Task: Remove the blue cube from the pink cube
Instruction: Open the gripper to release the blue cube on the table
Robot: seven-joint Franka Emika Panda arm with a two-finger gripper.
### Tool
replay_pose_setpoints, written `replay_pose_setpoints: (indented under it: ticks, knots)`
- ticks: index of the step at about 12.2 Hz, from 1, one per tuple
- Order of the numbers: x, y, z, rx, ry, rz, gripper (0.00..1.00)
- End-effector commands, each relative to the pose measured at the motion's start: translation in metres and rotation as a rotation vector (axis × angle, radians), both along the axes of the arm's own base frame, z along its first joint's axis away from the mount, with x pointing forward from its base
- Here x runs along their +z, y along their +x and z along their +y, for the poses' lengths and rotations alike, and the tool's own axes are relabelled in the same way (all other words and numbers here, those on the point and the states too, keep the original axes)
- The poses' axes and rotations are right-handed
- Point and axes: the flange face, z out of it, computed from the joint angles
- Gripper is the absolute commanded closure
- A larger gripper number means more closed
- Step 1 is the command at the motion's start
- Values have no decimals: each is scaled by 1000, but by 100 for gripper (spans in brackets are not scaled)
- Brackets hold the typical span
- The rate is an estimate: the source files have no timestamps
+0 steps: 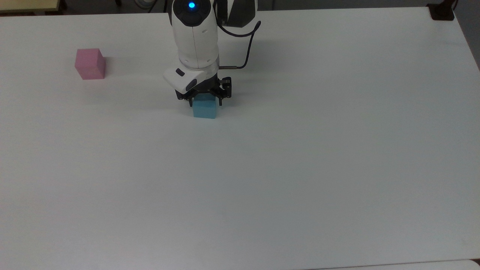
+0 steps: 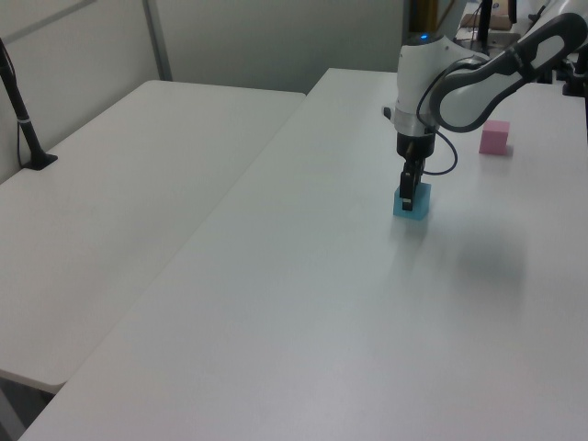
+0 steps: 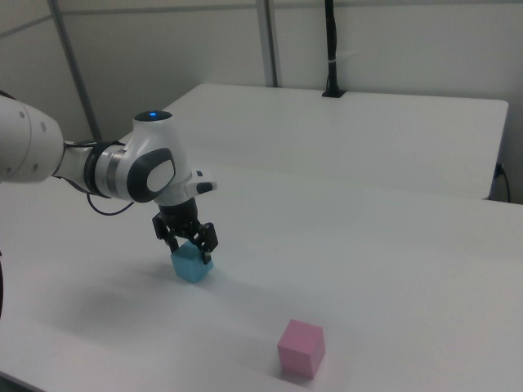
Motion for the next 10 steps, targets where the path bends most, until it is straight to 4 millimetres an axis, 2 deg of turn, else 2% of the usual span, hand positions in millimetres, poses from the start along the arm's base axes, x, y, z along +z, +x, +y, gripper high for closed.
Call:
replay_pose_setpoints:
  ticks: [1,2,4,5,6,7,9,10]
  knots:
    - [40,-1,-5,-88,4,19,0]
    - [57,-2,-8,-101,0,32,0]
    - [124,-7,-31,-161,-9,65,0]
    - [171,-10,-44,-204,-15,91,0]
    - [199,-16,-54,-221,-22,100,0]
    - [232,-31,-69,-252,-27,86,0]
    - [272,-61,-99,-314,-23,61,0]
    - [282,-71,-104,-317,-22,66,0]
